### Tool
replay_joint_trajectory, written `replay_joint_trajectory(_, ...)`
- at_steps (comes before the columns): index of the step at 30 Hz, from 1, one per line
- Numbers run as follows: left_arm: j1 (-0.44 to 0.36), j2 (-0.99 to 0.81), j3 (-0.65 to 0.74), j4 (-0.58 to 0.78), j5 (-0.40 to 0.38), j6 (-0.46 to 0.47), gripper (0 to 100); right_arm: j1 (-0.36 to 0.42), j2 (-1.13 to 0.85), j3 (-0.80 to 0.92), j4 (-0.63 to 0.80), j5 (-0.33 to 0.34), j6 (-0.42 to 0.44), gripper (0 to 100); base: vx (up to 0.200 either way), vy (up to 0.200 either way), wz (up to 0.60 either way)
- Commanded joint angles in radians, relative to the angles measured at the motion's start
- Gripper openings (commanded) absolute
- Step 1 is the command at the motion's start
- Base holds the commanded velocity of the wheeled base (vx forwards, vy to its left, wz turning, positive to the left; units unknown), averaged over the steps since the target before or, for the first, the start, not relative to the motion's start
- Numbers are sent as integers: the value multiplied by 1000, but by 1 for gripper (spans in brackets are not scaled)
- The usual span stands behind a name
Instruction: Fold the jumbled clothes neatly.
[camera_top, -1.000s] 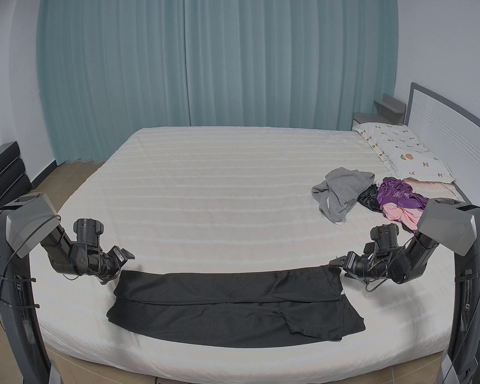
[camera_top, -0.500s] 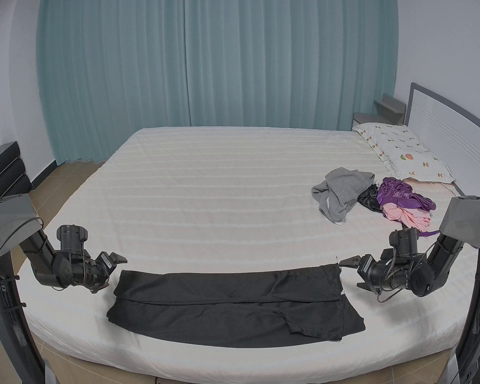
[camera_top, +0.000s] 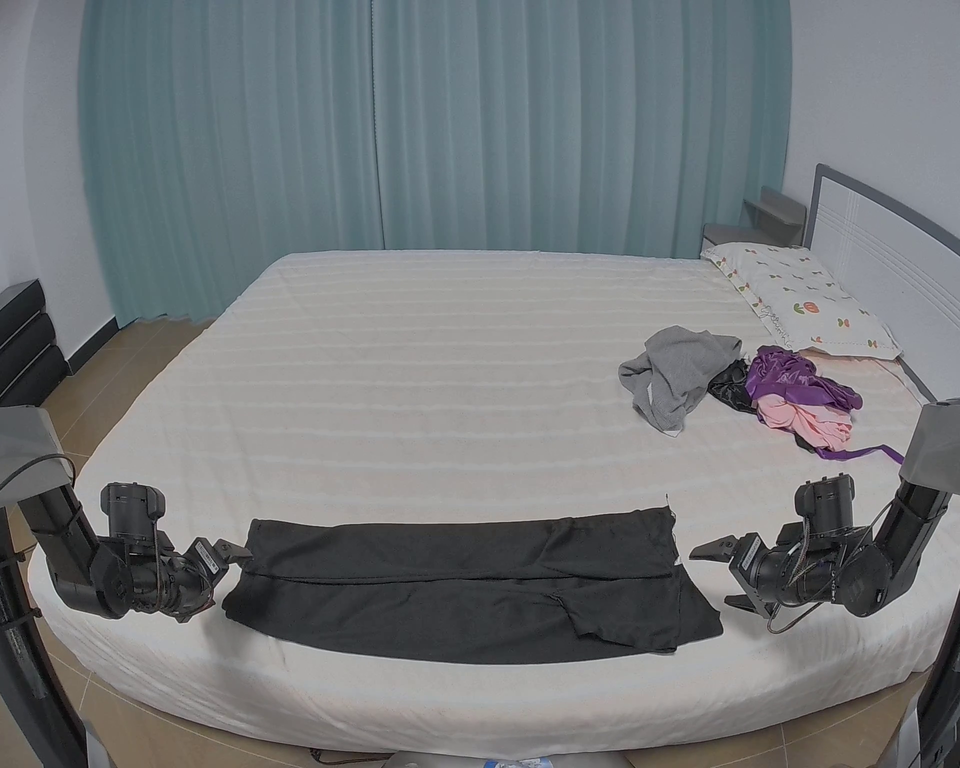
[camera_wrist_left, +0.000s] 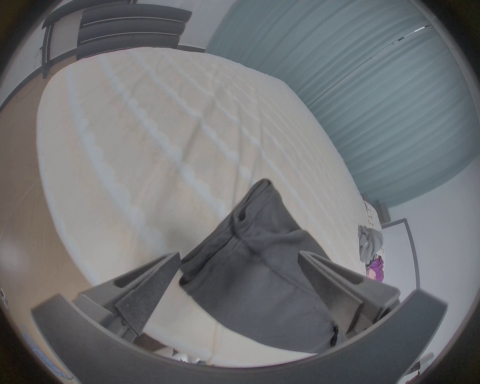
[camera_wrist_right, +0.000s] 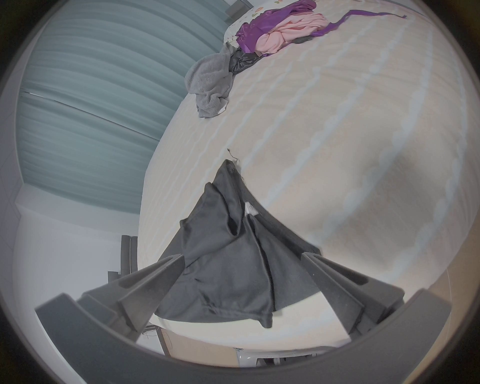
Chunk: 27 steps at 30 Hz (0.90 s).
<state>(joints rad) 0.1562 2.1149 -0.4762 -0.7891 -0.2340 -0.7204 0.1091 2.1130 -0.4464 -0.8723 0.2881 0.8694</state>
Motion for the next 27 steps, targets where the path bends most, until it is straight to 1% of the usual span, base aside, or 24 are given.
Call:
replay_joint_trajectory(1, -3, 8, 21, -4, 4, 9, 100, 3, -4, 12, 0, 0, 2, 100, 0, 0, 0)
replay_joint_trajectory(6, -27, 42, 18, -4, 15, 13, 100, 20, 2, 15, 0, -3, 0, 100, 0, 0, 0)
replay_joint_trajectory(8, -38, 54, 10, -5, 35, 13, 100, 24, 5, 17, 0, -4, 0, 100, 0, 0, 0)
replay_joint_trajectory(9, -46, 60, 7, -18, 64, 13, 100, 27, 5, 20, 0, -4, 0, 100, 0, 0, 0)
replay_joint_trajectory(12, -73, 85, 18, -50, 87, 13, 100, 29, 7, 21, 0, -4, -1, 100, 0, 0, 0)
replay_joint_trajectory(13, -87, 97, 19, -70, 107, 16, 100, 30, 5, 25, 1, -6, -1, 100, 0, 0, 0)
replay_joint_trajectory(19, -96, 145, 5, -136, 160, 33, 100, 49, -5, 48, 0, -9, -1, 100, 0, 0, 0)
replay_joint_trajectory(21, -101, 160, 5, -159, 179, 33, 100, 60, -5, 54, 0, -37, -3, 100, 0, 0, 0)
replay_joint_trajectory(22, -101, 163, 7, -165, 186, 35, 0, 66, -2, 55, 0, -63, -3, 100, 0, 0, 0)
replay_joint_trajectory(23, -101, 165, 7, -165, 190, 35, 0, 70, -1, 55, 1, -73, -3, 100, 0, 0, 0)
replay_joint_trajectory(24, -106, 169, 13, -171, 202, 44, 0, 98, 4, 72, 0, -129, -1, 100, 0, 0, 0)
replay_joint_trajectory(27, -104, 166, 25, -171, 206, 49, 0, 127, -2, 95, -7, -147, 2, 100, 0, 0, 0)
